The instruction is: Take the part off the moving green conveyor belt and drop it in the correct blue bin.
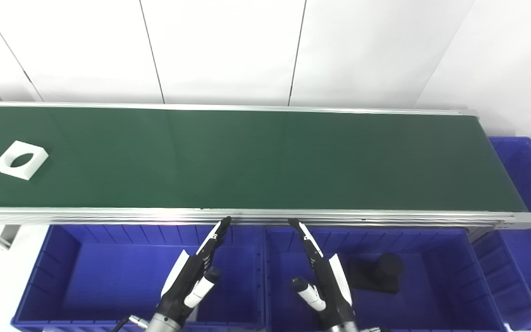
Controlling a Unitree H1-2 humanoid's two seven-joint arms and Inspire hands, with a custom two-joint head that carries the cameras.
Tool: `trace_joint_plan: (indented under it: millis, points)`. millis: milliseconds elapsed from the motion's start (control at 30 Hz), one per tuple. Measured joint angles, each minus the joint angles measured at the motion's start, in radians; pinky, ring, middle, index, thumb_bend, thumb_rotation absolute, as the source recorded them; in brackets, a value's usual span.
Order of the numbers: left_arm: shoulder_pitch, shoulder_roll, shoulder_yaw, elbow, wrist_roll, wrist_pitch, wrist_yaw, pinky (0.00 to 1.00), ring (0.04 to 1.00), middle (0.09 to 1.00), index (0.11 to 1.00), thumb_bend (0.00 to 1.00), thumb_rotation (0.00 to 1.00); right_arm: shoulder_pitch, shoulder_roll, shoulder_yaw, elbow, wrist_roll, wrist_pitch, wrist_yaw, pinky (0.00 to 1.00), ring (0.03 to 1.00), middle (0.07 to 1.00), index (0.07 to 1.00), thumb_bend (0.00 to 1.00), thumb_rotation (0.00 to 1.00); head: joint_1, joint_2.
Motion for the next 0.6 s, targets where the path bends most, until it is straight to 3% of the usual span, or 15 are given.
trace_joint_plan:
  millis: [600]
  points:
    - [0.0,0.001,-0.012,0.0,0.003,0.0,0.026,1.0,1.0,1.0,0.979,0.8,1.0,0.007,0.0,-0.009,-0.006,-0.007,0.0,0.016,0.98,0.987,0.974,0.948,0.93,1.0,-0.005,-0.006]
